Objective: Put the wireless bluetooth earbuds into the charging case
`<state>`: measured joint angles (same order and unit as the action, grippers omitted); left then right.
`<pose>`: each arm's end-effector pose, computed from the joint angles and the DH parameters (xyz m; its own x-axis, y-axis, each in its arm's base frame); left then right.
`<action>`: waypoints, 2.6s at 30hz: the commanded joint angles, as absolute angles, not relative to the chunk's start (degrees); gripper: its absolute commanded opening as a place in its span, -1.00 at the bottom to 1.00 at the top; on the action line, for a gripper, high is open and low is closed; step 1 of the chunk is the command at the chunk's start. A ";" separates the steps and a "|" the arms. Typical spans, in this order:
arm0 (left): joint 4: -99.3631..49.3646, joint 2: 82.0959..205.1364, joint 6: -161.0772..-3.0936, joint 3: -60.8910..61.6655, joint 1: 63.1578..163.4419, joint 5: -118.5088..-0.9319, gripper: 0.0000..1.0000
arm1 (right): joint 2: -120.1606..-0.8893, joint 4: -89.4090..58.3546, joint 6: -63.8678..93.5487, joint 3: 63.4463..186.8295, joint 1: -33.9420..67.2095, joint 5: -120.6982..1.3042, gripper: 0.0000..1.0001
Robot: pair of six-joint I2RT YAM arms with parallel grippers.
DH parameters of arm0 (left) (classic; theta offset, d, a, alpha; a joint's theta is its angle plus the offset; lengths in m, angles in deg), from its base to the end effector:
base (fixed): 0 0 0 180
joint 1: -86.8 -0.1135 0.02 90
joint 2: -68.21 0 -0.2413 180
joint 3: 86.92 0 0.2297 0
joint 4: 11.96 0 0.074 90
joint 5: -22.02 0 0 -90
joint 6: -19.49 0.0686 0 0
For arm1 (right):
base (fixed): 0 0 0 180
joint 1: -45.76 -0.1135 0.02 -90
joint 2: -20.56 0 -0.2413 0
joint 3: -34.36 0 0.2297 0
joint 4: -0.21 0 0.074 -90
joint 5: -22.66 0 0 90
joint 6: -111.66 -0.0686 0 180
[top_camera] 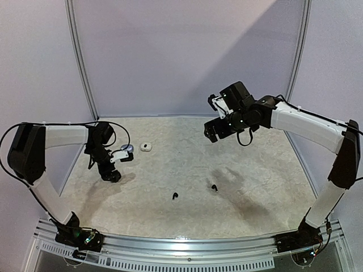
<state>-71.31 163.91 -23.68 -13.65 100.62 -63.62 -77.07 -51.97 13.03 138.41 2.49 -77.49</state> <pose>0.2674 -0.0711 0.1250 -0.4761 0.8660 -0.1527 0.8711 0.4882 0.0528 0.2843 0.2510 0.2770 -0.6036 -0.3653 -0.7087 -0.5003 0.8656 -0.0201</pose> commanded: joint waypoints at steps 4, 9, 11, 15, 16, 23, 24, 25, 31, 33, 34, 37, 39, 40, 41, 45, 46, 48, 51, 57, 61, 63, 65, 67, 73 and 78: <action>-70.06 167.06 -21.76 -14.73 99.90 -62.73 0.32 | -79.13 -53.99 13.88 140.25 1.98 -76.58 0.98; -68.96 169.07 -21.86 -15.17 99.96 -63.26 0.15 | -79.87 -54.72 13.98 141.23 1.78 -76.48 0.98; -68.96 170.35 -22.17 -14.51 99.96 -63.12 0.05 | -79.90 -55.01 14.00 141.39 1.73 -76.48 0.98; -69.38 171.12 -22.63 -13.65 99.64 -63.13 -0.34 | -79.90 -56.00 14.39 141.88 1.68 -76.76 0.98; -69.57 170.81 -22.58 -13.60 99.71 -63.05 -0.48 | -79.90 -56.17 14.54 142.14 1.70 -76.81 0.98; -81.17 160.35 -19.03 -9.21 100.90 -60.65 -1.00 | -78.67 -51.52 13.98 141.83 1.70 -76.89 0.98; -82.38 157.32 -17.01 -8.67 101.16 -60.41 -1.00 | -78.11 -50.22 13.86 141.22 1.71 -76.71 0.98; -82.79 154.31 -15.91 -8.38 101.47 -59.95 -1.00 | -77.76 -48.75 13.51 140.39 1.70 -76.55 0.97; -64.67 133.10 -11.78 -12.81 108.39 -50.83 -1.00 | -75.92 -43.36 8.59 140.59 1.24 -69.63 0.73; -57.77 129.07 -11.06 -15.26 113.49 -51.87 -1.00 | -75.78 -39.84 4.35 141.13 0.04 -65.96 0.65; -55.71 128.00 -10.77 -16.04 116.10 -53.56 -1.00 | -75.77 -37.74 3.05 141.40 -0.92 -64.25 0.62; -51.19 127.64 -12.20 -16.43 121.70 -58.61 -1.00 | -76.69 -33.65 0.22 143.64 -4.17 -61.16 0.54; -48.80 128.08 -14.25 -16.06 124.41 -61.53 -1.00 | -78.22 -32.89 -0.51 146.13 -6.38 -60.58 0.49; -47.96 128.26 -14.98 -15.87 125.55 -62.55 -1.00 | -79.14 -32.73 -0.65 147.31 -7.36 -59.60 0.48; -47.38 128.51 -15.65 -15.74 126.56 -63.37 -1.00 | -79.98 -32.67 -0.80 148.35 -8.31 -59.18 0.46; -45.71 128.90 -18.35 -15.43 128.09 -63.85 -1.00 | -83.24 -27.18 -4.65 148.45 -10.33 -53.73 0.30; -45.30 128.78 -18.87 -15.48 128.11 -63.72 -1.00 | -84.09 -25.76 -5.88 148.24 -10.84 -53.28 0.27; -44.76 128.60 -20.08 -15.58 128.11 -63.47 -1.00 | -85.42 -25.28 -7.72 149.27 -12.11 -53.97 0.26; -43.84 127.65 -20.51 -16.51 128.37 -62.55 -1.00 | -88.13 -26.13 -7.75 151.77 -13.69 -56.00 0.25; -40.46 127.14 -20.74 -18.69 128.90 -60.19 -1.00 | -90.59 -25.92 -8.59 153.98 -15.22 -58.12 0.15; -39.25 126.86 -20.16 -18.95 130.28 -61.49 -1.00 | -92.91 -27.78 -9.54 156.05 -15.47 -57.86 0.05; -38.58 126.71 -20.12 -19.04 130.92 -63.14 -1.00 | -94.36 -30.08 -9.78 157.59 -15.78 -57.61 -0.01; -38.42 126.41 -20.29 -19.22 131.25 -64.24 -1.00 | -95.10 -31.36 -9.69 158.12 -16.07 -58.05 -0.13; -38.33 126.02 -20.16 -19.75 131.49 -64.29 -1.00 | -95.28 -31.79 -10.10 158.14 -16.19 -58.23 -0.31; -38.01 125.92 -21.43 -20.01 131.82 -65.61 -1.00 | -94.86 -33.94 -10.00 158.17 -16.19 -59.98 -0.79; -38.13 125.69 -25.47 -20.21 131.73 -67.06 -0.40 | -93.57 -35.49 -8.18 157.40 -15.92 -60.73 -1.00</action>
<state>-40.71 127.15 -21.10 -20.08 130.94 -65.61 -93.96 -30.75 -9.98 157.62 -16.35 -58.63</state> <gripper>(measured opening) 0.453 0.222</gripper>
